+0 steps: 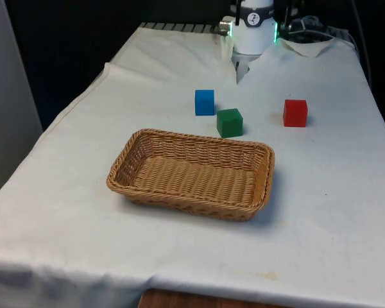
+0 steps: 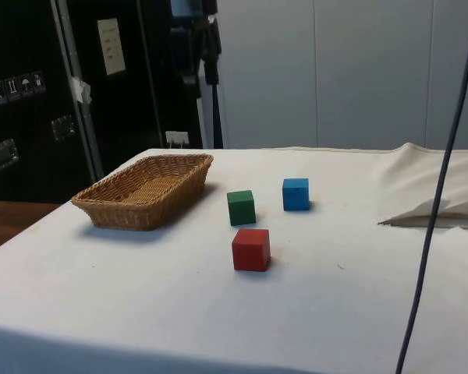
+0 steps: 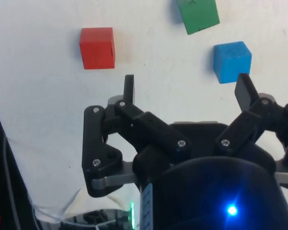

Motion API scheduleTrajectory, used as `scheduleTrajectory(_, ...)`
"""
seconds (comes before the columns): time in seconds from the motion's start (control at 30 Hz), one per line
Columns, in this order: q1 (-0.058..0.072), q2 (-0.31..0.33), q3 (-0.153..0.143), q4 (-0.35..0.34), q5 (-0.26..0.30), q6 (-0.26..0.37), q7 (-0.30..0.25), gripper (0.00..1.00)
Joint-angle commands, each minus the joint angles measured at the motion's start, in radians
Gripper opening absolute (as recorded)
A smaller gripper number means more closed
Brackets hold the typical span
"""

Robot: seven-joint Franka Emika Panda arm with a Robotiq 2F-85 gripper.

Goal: Pick up exactly two blocks and place them into the basket.

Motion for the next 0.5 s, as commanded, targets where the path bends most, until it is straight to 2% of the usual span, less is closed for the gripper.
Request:
scheduleTrajectory(0.0, 0.000, 0.003, 0.000, -0.018, -0.009, 0.029, 0.008, 1.00)
scheduleTrajectory(0.13, -0.001, 0.009, 0.000, -0.039, 0.000, 0.049, 0.000, 1.00)
scheduleTrajectory(0.33, -0.003, 0.049, -0.001, -0.071, -0.001, 0.122, 0.002, 1.00)
scheduleTrajectory(0.37, -0.002, 0.041, 0.000, -0.063, 0.000, 0.100, 0.000, 1.00)
scheduleTrajectory(0.47, -0.004, 0.061, -0.001, -0.081, 0.000, 0.146, 0.001, 1.00)
